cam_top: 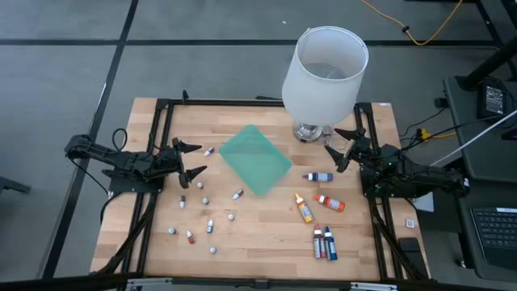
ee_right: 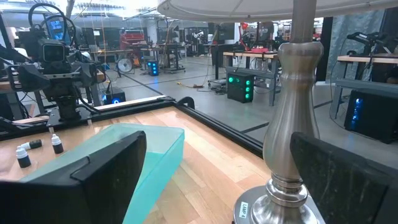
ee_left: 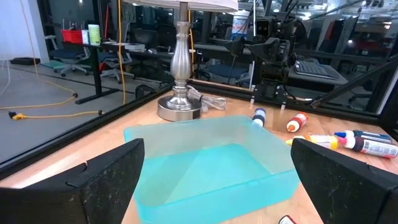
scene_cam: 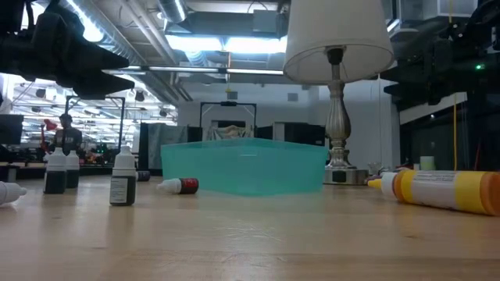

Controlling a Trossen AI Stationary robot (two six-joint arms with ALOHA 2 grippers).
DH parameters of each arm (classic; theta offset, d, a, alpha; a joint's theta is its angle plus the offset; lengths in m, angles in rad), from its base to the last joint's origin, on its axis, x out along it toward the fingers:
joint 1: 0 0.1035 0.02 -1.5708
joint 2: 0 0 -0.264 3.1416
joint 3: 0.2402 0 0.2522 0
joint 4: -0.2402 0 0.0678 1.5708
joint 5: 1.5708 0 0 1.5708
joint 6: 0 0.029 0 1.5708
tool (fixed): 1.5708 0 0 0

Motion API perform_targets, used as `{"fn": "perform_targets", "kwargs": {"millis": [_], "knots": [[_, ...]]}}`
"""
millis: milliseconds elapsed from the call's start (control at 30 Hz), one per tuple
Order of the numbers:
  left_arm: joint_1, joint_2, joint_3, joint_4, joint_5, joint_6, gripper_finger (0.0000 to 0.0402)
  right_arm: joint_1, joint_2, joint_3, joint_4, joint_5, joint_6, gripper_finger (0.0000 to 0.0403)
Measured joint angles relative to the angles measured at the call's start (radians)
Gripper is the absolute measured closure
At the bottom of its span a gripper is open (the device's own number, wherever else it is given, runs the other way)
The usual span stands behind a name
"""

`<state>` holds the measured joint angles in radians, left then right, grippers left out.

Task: Pick & Place food coloring
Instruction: Put the small purple food coloring bottle into the green bin

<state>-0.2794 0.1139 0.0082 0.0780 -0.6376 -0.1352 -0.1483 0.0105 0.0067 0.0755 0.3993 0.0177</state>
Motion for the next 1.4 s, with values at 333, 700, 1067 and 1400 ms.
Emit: {"fn": "perform_targets", "kwargs": {"millis": [333, 700, 1067, 1400], "knots": [[0.000, 0.010, 0.124, -0.006, -0.057, 0.137, 0.0002, 0.000, 0.000, 0.000, 0.000, 0.000, 0.000, 0.0006], [0.000, 0.176, 0.535, -0.253, -0.238, 0.275, 0.0002, 0.000, 0.000, 0.000, 0.000, 0.000, 0.000, 0.0006], [0.000, 0.434, 0.926, -0.299, -0.460, 0.410, 0.0002, 0.000, 0.000, 0.000, 0.000, 0.000, 0.000, 0.0006], [0.000, 0.699, 1.184, -0.282, -0.687, 0.576, 0.0002, 0.000, 0.000, 0.000, 0.000, 0.000, 0.000, 0.0006]]}}
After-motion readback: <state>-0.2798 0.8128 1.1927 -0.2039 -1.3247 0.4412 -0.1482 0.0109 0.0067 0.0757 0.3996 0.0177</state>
